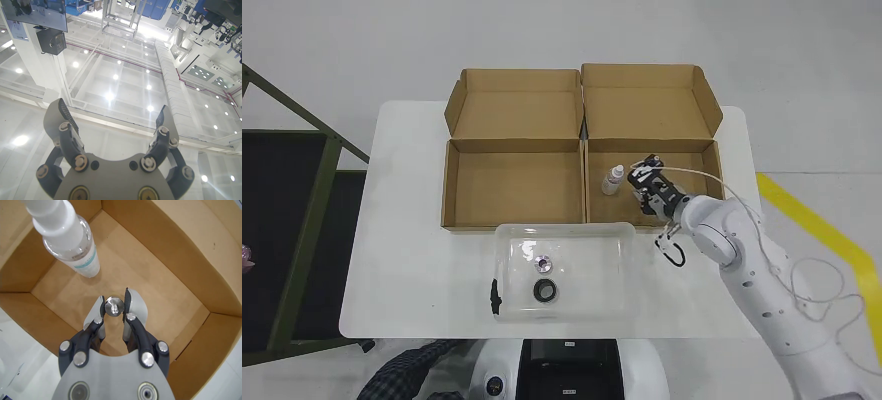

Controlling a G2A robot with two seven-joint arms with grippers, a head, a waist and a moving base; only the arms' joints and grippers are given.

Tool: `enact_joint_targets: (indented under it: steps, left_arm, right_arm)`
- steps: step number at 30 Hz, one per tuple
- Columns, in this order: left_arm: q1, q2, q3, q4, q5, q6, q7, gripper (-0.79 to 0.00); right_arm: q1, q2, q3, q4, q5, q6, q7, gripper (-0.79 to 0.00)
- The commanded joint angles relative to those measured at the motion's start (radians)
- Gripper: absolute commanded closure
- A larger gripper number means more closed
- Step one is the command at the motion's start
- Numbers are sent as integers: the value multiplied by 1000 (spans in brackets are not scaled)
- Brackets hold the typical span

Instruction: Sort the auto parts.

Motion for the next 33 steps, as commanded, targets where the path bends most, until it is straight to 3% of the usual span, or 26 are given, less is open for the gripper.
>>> enact_joint_targets:
  steps: [1,4,10,19,28,33]
  left_arm:
    - [0,0,0,0,0,0,0,-785]
    - [0,0,0,0,0,0,0,-785]
    - [0,0,0,0,0,0,0,-785]
    - [0,0,0,0,0,0,0,-785]
    - [0,0,0,0,0,0,0,-785]
    - [0,0,0,0,0,0,0,-785]
  right_arm:
    - [13,-4,-10,18,5,2,5,-65]
    - [30,-10,-25,40,10,3,8,-222]
    - [46,-17,-32,56,17,13,1,-363]
    - [-17,-2,57,-67,30,10,-31,-406]
    - [-186,26,224,-343,54,-16,-80,-391]
    - [-273,33,261,-463,64,-47,-113,-431]
